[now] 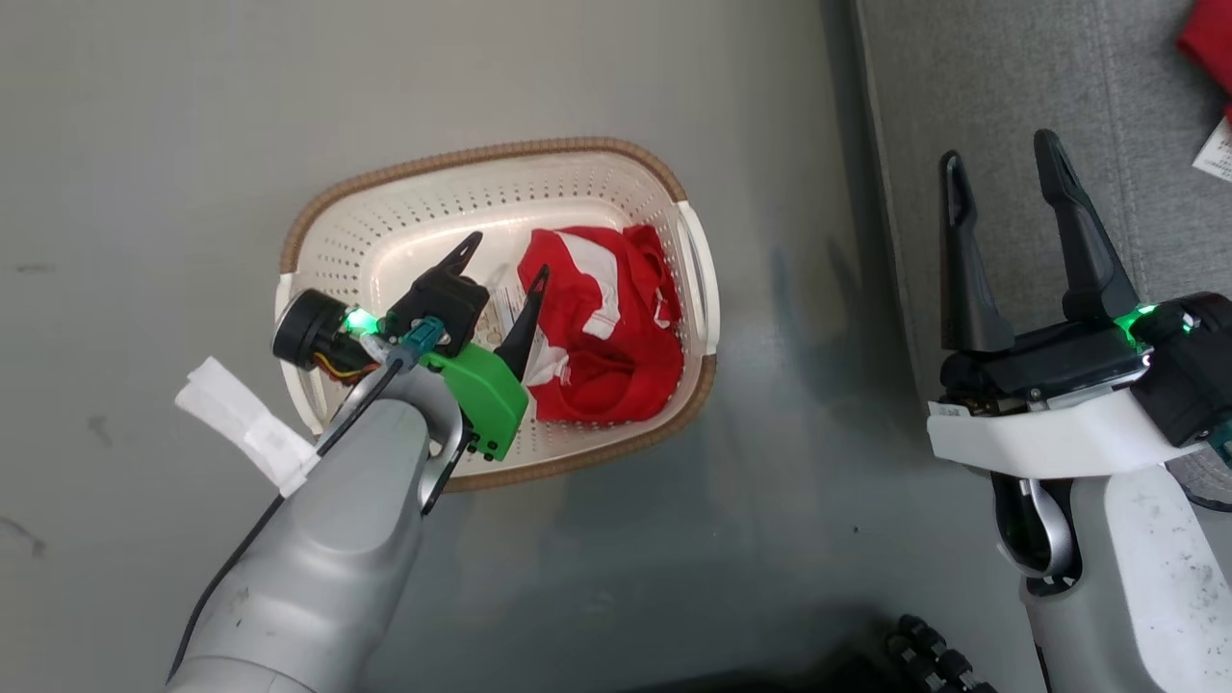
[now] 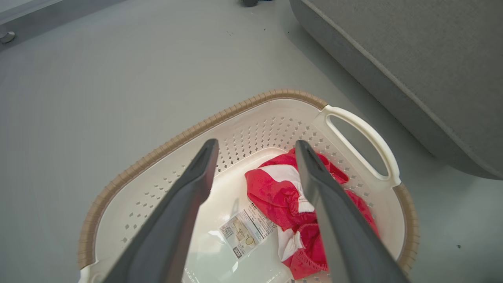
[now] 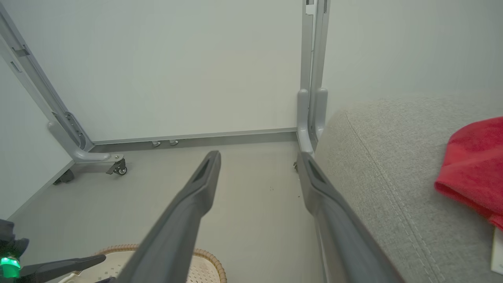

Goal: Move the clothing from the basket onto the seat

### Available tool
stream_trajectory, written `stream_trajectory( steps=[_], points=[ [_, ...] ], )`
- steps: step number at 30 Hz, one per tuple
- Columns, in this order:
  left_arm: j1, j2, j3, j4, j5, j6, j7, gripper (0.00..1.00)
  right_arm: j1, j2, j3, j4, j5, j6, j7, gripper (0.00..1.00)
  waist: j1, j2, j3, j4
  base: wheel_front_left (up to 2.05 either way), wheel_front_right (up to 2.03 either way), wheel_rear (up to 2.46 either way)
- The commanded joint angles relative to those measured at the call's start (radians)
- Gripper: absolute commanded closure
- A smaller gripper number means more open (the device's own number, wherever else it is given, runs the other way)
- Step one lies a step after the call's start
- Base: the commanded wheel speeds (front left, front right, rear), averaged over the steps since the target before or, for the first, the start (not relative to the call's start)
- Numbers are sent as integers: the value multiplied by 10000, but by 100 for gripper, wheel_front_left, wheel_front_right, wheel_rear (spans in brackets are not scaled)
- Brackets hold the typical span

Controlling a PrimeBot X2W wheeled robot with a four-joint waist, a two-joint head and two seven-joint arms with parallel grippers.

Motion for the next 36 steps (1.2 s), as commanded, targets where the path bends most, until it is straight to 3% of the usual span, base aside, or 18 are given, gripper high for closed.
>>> stream_trajectory(
  steps=[1,14,19,26,36],
  points=[
    [-528,54,-172,164,106,8,-4,0,-259,22,-5,-157,-80,-11,-30,0,-3,-1,2019,-524,0,0,0],
    [-2975,-37,-1879,2938,-551,7,52,0,-626,71,369,-1005,-107,-11,-30,0,-3,-1,3664,-895,0,0,0],
    [-3416,-74,-2168,3480,-1398,7,563,0,-651,20,483,-957,-207,-11,-30,0,-3,-1,4004,-988,0,0,0],
    [-3613,-70,-1728,3947,-2562,245,1623,0,-576,85,679,-970,-267,-11,-30,0,-3,-1,4122,-1020,0,0,0],
    [-3549,-75,-1522,3891,-3757,-2,1939,0,-451,165,877,-925,-214,-11,-32,0,-3,-1,4223,-1195,0,0,0]
  ],
)
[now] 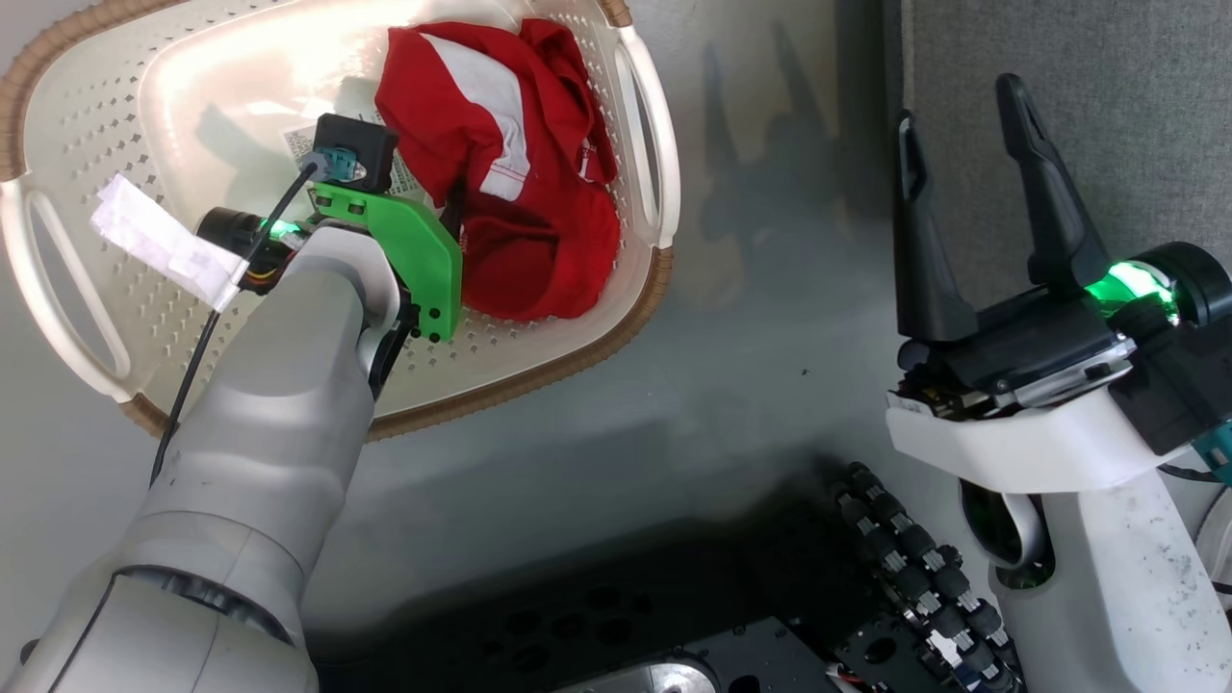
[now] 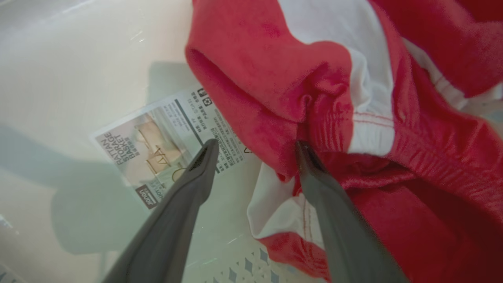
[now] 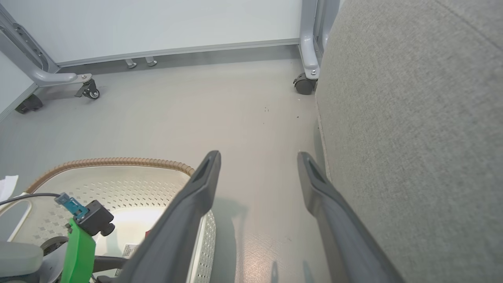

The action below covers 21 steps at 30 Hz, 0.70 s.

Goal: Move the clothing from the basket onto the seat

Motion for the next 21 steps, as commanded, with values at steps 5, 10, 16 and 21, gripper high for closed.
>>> stream_trajectory(
  steps=[5,10,16,21],
  points=[
    [-253,51,-351,-156,-421,-33,241,0,139,56,186,-114,-23,-11,-32,0,-1,0,88,-64,0,0,0],
    [-450,48,-689,-52,-525,-35,441,0,246,68,356,-336,-63,-11,-30,0,-1,0,153,-123,0,0,0],
    [-672,47,-1116,-71,-654,-37,711,0,383,82,586,-591,-139,-11,-30,0,-1,0,196,-217,0,0,0],
    [-763,46,-1434,-56,-772,-37,980,0,575,91,771,-837,-216,-11,-32,0,-1,0,199,-272,0,0,0]
  ],
)
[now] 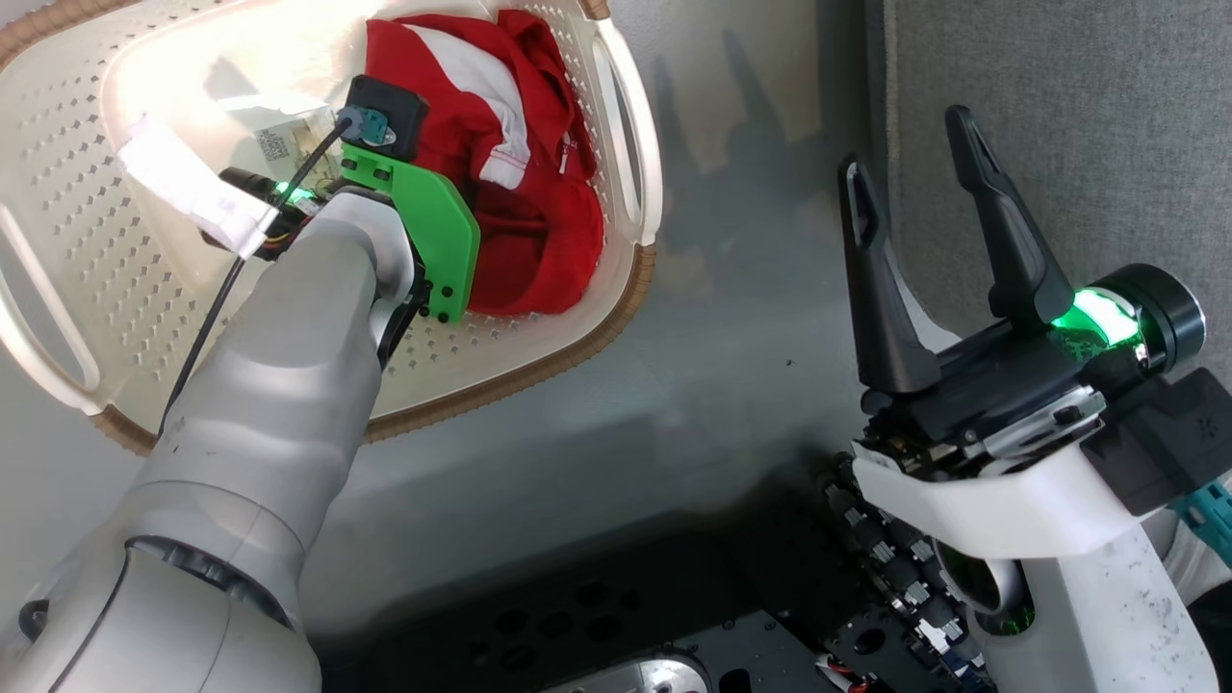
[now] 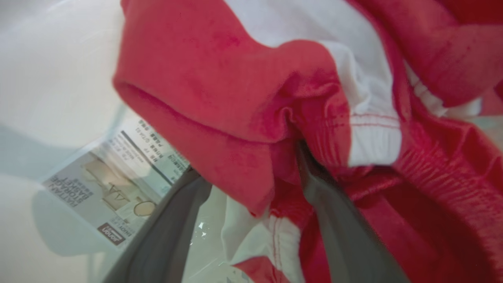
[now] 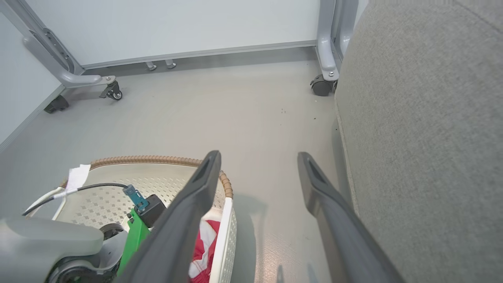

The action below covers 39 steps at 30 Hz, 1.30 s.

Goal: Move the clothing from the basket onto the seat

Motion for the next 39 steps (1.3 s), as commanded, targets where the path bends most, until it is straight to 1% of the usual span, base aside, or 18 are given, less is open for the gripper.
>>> stream_trajectory(
  steps=[1,19,20,21,22,28,39],
  points=[
    [-148,48,-110,8,-55,-26,105,0,192,25,41,-101,-81,-11,-32,0,0,0,-7,-14,0,0,0],
    [-162,44,-1209,-462,-844,-27,626,0,768,-27,129,-508,-329,-11,-32,0,0,0,30,60,0,0,0],
    [-142,44,-1290,-514,-929,-27,664,36,772,-28,116,-513,-347,-11,-32,0,0,0,29,72,0,0,0],
    [-129,43,-1379,-579,-972,-27,681,89,774,-29,106,-513,-361,-11,-32,0,0,0,27,81,0,0,0],
    [-139,41,-1460,-625,-1024,-27,669,100,789,-35,88,-513,-374,-11,-32,0,0,0,25,95,0,0,0],
    [-351,44,-1930,-538,-1386,-27,547,100,664,-41,12,-470,-369,-11,-32,0,0,0,-56,176,0,0,0],
    [-497,50,-2225,-49,-1761,-26,150,100,-97,-69,132,-116,-354,-11,-34,0,0,0,-423,250,0,0,0]
  ],
)
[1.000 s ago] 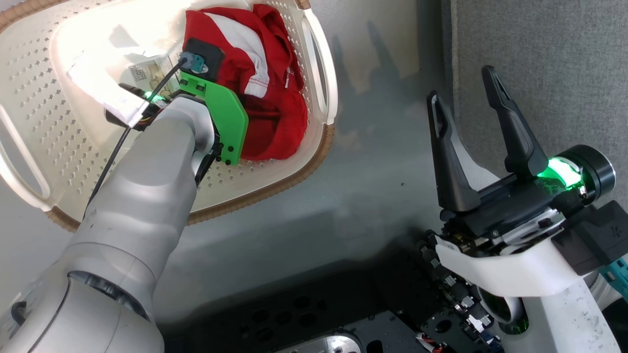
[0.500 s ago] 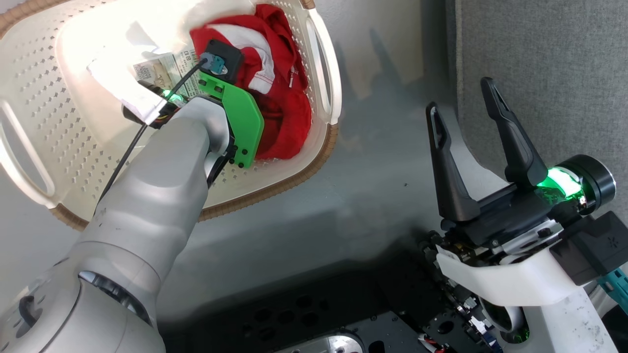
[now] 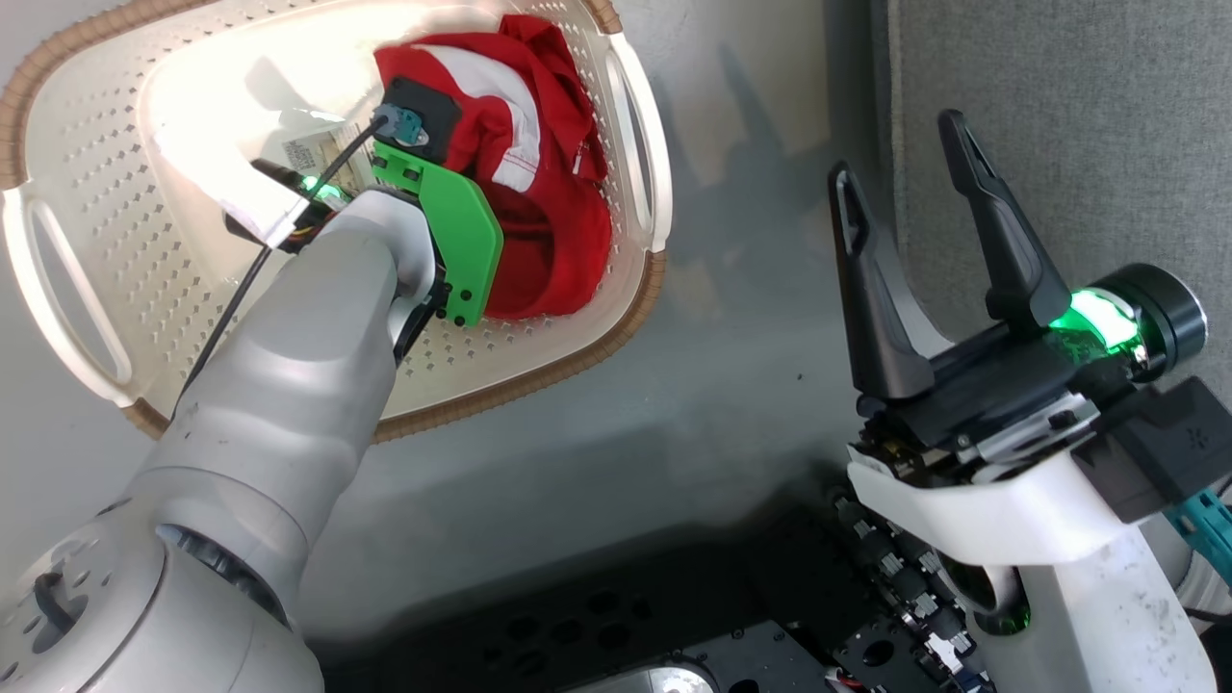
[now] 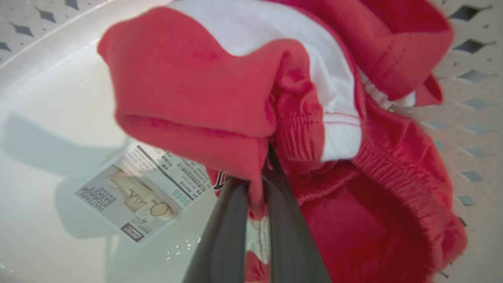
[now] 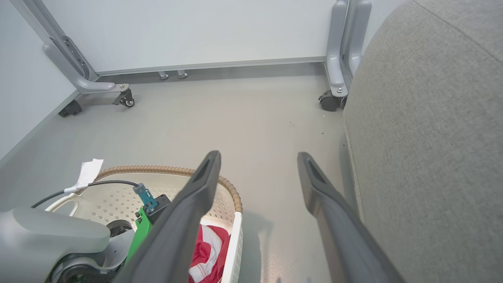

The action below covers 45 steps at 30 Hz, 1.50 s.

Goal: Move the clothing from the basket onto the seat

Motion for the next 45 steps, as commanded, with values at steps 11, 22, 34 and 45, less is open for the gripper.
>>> stream_trajectory(
  steps=[11,22,34,45],
  points=[
    [49,246,-137,256,-256,-24,-378,100,-934,-144,-175,747,124,-11,-32,0,0,0,-969,78,0,0,0],
    [1272,323,-188,193,-929,-24,-825,100,-687,-318,-387,1369,262,-11,-32,0,0,0,-2697,497,0,0,0],
    [2665,500,-386,-160,-1596,-24,-1877,100,-93,-470,-451,2110,562,-11,-32,0,0,0,-4954,889,0,0,0],
    [3826,883,-520,-1163,-2366,-25,-2938,100,618,-535,-521,2681,951,-11,-30,0,0,0,-7250,1157,0,0,0]
  ],
)
